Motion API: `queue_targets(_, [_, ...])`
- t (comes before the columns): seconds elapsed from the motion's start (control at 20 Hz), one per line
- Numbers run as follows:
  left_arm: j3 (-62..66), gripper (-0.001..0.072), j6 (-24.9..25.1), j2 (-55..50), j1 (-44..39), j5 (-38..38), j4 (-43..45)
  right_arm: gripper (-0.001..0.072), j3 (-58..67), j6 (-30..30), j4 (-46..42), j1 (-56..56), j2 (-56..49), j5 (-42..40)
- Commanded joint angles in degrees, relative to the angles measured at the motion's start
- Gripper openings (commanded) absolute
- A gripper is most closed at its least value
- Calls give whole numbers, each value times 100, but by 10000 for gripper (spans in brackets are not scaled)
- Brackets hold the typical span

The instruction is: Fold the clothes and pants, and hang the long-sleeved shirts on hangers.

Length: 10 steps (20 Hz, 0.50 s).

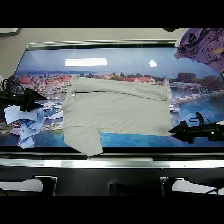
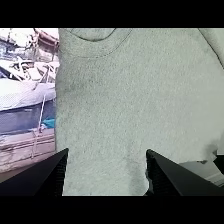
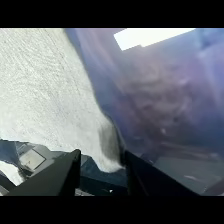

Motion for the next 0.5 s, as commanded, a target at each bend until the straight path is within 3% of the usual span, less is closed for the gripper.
queue_targets(0.0, [-2, 550, -2, 4, 7, 7, 2, 376, -7, -7, -74, 4, -144, -173])
queue_targets(0.2, [-37, 550, -4, 4, 4, 173, 4, 279, -7, -96, -28, 7, -205, -197])
queue_targets(0.35, [-273, 550, 15, 13, 7, 238, 46, 32, -7, -190, -22, 4, -214, -236])
queue_targets(0.45, [-728, 550, 201, 120, 7, 306, 96, 33, -7, -197, -24, 4, -214, -254])
